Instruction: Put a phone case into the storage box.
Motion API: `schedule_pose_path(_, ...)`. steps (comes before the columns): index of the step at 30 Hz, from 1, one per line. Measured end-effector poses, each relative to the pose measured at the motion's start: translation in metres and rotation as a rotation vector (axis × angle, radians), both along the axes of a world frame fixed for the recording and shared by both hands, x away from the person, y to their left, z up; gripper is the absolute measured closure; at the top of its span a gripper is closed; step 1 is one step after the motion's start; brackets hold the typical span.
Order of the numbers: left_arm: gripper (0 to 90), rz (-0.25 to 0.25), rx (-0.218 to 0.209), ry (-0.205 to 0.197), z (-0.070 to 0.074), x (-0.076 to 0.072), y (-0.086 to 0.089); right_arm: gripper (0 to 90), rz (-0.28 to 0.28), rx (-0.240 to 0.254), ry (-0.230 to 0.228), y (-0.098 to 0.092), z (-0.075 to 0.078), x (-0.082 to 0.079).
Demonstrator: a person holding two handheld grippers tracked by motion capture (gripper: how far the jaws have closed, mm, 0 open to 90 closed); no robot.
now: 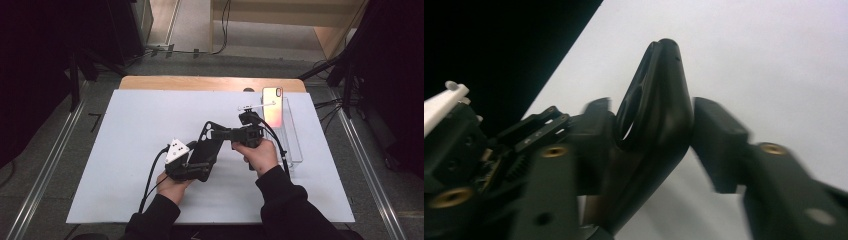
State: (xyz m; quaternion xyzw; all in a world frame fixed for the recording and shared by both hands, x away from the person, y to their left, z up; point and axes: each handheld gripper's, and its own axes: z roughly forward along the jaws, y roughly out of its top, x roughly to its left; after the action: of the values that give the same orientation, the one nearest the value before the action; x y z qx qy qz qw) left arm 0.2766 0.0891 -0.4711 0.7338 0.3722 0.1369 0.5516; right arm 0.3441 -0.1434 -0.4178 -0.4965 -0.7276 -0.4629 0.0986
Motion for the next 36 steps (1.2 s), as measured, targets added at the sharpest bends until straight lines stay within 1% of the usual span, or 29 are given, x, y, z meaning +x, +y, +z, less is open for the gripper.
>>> schedule_pose_path(1, 14.7, 0.001, -0.002, 0.004, 0.0, 0.0, 0.0, 61.3, -0.005, 0.01, 0.01, -0.001, 0.0, 0.0)
schedule_pose_path(3, 14.7, -0.006, -0.01, 0.007, -0.001, 0.0, 0.0, 66.5, -0.009, 0.034, 0.024, -0.004, 0.001, 0.001)
schedule_pose_path(4, 14.7, -0.007, -0.016, 0.003, -0.001, 0.0, 0.0, 68.3, -0.005, 0.045, 0.017, -0.005, 0.001, 0.001)
schedule_pose_path(6, 14.7, -0.01, -0.017, 0.005, -0.001, 0.0, 0.0, 72.1, 0.002, 0.077, 0.035, -0.006, 0.002, 0.001)
schedule_pose_path(11, 14.4, -0.014, -0.016, 0.004, -0.001, -0.001, 0.0, 76.7, 0.023, 0.109, 0.035, -0.005, 0.005, -0.001)
schedule_pose_path(12, 14.4, -0.015, -0.025, 0.0, -0.001, -0.001, 0.0, 76.8, 0.028, 0.11, 0.04, -0.005, 0.006, -0.001)
schedule_pose_path(15, 14.0, -0.023, -0.031, -0.001, 0.001, -0.002, 0.0, 77.0, 0.034, 0.12, 0.039, -0.006, 0.008, -0.002)
schedule_pose_path(16, 13.9, -0.027, -0.037, 0.004, 0.002, -0.002, -0.001, 77.1, 0.037, 0.126, 0.037, -0.007, 0.009, -0.002)
schedule_pose_path(19, 13.3, -0.043, -0.031, 0.026, 0.003, 0.0, -0.001, 77.4, 0.048, 0.128, 0.039, -0.006, 0.011, -0.004)
schedule_pose_path(20, 13.3, -0.045, -0.025, 0.04, 0.005, 0.001, -0.001, 77.4, 0.053, 0.126, 0.034, -0.005, 0.012, -0.004)
schedule_pose_path(21, 13.2, -0.044, -0.023, 0.047, 0.006, 0.001, -0.001, 77.5, 0.058, 0.12, 0.031, -0.004, 0.013, -0.005)
schedule_pose_path(22, 13.2, -0.042, -0.011, 0.051, 0.007, 0.001, -0.001, 77.5, 0.057, 0.115, 0.021, -0.004, 0.014, -0.006)
schedule_pose_path(23, 13.3, -0.03, 0.009, 0.047, 0.009, 0.0, -0.001, 77.5, 0.055, 0.106, 0.011, -0.003, 0.015, -0.006)
schedule_pose_path(25, 13.3, -0.018, 0.024, 0.037, 0.011, -0.001, -0.001, 77.5, 0.043, 0.09, -0.012, -0.005, 0.018, -0.007)
schedule_pose_path(27, 13.3, -0.027, 0.023, 0.07, 0.013, 0.001, 0.0, 77.5, 0.034, 0.064, -0.035, -0.007, 0.02, -0.007)
schedule_pose_path(29, 13.3, -0.033, 0.022, 0.095, 0.015, 0.002, 0.001, 77.5, 0.021, 0.047, -0.054, -0.009, 0.022, -0.008)
schedule_pose_path(30, 13.3, -0.043, 0.025, 0.105, 0.016, 0.004, 0.002, 77.5, 0.015, 0.032, -0.066, -0.011, 0.023, -0.009)
schedule_pose_path(31, 13.3, -0.055, 0.023, 0.122, 0.016, 0.005, 0.002, 77.5, 0.011, 0.028, -0.068, -0.012, 0.024, -0.009)
schedule_pose_path(34, 13.3, -0.086, 0.04, 0.19, 0.016, 0.011, 0.003, 77.4, 0.009, 0.001, -0.094, -0.014, 0.025, -0.01)
schedule_pose_path(35, 13.3, -0.088, 0.056, 0.206, 0.016, 0.013, 0.003, 77.5, 0.009, -0.009, -0.103, -0.014, 0.025, -0.01)
schedule_pose_path(36, 13.3, -0.094, 0.064, 0.222, 0.017, 0.014, 0.003, 77.5, 0.004, -0.019, -0.113, -0.014, 0.026, -0.011)
